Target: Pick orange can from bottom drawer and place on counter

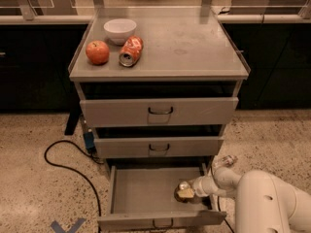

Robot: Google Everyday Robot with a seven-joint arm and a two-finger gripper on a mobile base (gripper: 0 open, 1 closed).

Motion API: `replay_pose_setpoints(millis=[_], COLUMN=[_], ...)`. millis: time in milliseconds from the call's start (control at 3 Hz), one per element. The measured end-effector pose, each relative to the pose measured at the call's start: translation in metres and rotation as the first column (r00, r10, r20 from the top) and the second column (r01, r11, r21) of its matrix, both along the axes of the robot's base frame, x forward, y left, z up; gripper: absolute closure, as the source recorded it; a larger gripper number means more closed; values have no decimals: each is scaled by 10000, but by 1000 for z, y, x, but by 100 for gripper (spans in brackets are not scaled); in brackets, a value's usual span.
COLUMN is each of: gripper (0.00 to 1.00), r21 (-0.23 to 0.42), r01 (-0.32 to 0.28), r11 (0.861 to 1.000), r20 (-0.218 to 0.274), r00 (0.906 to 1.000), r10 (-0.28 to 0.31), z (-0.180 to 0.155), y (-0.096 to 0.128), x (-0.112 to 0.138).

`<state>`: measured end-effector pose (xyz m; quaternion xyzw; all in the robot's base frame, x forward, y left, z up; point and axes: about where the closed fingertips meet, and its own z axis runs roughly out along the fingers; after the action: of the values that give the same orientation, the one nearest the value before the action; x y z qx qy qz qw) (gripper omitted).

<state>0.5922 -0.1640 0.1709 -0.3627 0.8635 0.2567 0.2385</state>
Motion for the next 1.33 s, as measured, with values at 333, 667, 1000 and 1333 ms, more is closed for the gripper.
replay_pose_setpoints(millis=[333,667,1000,1333], gripper=[88,100,100,100], r21=[0,-65,-375,-991], r01=[0,-87,-284,-128], r11=[10000,9999,9989,9950], r20=[0,2,260,1386], r00=[10000,10000,9992,9900], r10=[0,87,294,265], z=[0,4,31,100], y=[0,4,10,10], x=[0,-3,-8,0])
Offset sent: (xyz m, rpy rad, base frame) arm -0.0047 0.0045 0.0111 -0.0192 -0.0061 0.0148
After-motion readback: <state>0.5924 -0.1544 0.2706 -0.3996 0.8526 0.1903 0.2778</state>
